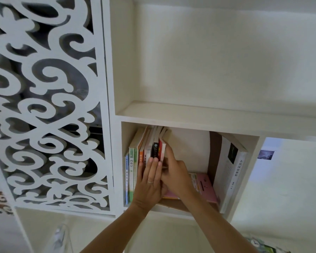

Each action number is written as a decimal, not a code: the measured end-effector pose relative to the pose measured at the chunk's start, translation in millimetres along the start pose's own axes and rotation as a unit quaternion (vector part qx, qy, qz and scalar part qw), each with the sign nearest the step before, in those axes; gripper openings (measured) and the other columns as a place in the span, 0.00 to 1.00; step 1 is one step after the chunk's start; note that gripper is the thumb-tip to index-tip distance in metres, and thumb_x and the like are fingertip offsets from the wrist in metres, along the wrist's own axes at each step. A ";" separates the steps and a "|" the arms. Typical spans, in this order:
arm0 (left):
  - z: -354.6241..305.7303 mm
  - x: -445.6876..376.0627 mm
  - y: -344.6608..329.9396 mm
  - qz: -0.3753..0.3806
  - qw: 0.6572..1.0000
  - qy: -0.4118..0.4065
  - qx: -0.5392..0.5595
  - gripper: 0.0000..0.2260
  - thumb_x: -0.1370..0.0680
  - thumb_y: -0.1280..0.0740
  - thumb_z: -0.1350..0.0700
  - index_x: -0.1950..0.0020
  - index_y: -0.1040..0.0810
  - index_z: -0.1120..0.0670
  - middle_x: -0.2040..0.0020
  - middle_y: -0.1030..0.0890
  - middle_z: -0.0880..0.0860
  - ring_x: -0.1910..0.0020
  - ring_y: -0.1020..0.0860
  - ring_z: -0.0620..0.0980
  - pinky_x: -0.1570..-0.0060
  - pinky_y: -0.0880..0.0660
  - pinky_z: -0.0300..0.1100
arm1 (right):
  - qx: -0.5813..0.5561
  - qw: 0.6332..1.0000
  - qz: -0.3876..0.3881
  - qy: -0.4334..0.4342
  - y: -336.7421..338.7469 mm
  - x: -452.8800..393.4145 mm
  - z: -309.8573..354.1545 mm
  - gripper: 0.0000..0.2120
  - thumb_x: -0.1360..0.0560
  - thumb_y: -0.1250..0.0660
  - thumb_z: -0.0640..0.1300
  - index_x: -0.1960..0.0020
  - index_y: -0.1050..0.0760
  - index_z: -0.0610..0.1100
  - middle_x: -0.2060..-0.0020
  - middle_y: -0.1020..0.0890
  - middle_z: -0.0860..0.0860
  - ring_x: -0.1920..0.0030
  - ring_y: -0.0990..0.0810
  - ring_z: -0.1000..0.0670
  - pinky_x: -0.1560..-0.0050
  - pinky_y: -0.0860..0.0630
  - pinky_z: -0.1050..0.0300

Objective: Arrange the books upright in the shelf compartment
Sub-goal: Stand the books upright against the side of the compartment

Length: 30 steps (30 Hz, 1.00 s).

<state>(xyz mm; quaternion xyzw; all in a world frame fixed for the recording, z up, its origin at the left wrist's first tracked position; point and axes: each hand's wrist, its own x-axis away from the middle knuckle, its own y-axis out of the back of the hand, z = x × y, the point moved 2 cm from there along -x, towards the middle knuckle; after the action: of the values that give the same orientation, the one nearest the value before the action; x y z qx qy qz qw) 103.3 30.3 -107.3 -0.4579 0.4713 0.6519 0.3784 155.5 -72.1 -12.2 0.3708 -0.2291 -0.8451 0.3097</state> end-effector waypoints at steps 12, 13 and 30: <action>-1.2 -1.0 -16.9 -0.052 0.997 0.049 -0.006 0.29 0.18 0.36 0.49 0.23 0.43 0.61 0.22 0.40 0.61 0.20 0.41 0.60 0.23 0.41 0.60 | 0.196 0.963 -0.171 0.064 -22.7 13.1 -18.2 0.29 0.17 0.41 0.56 0.19 0.47 0.59 0.57 0.15 0.49 0.65 0.17 0.53 0.60 0.17 0.58; -0.6 -0.8 -18.3 -0.038 0.998 0.049 -0.020 0.29 0.18 0.37 0.49 0.23 0.42 0.61 0.22 0.40 0.61 0.20 0.41 0.60 0.22 0.42 0.60 | 0.240 0.952 -0.179 0.067 -24.7 11.4 -22.8 0.30 0.16 0.43 0.58 0.18 0.51 0.59 0.56 0.15 0.49 0.65 0.18 0.54 0.59 0.17 0.59; -38.9 -33.1 -10.2 0.290 0.939 -0.073 -0.169 0.32 0.20 0.41 0.62 0.19 0.51 0.65 0.19 0.55 0.67 0.19 0.56 0.64 0.20 0.55 0.57 | 0.283 0.902 0.162 -0.283 40.8 48.8 -125.5 0.24 0.21 0.32 0.51 0.28 0.31 0.46 0.33 0.23 0.46 0.39 0.20 0.45 0.36 0.23 0.52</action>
<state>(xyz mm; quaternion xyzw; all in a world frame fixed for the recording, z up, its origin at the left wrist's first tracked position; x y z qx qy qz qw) 131.8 -6.3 -83.7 -0.3100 0.4377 0.8349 0.1237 240.4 -154.4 -88.6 0.1457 -0.5936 -0.7521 0.2465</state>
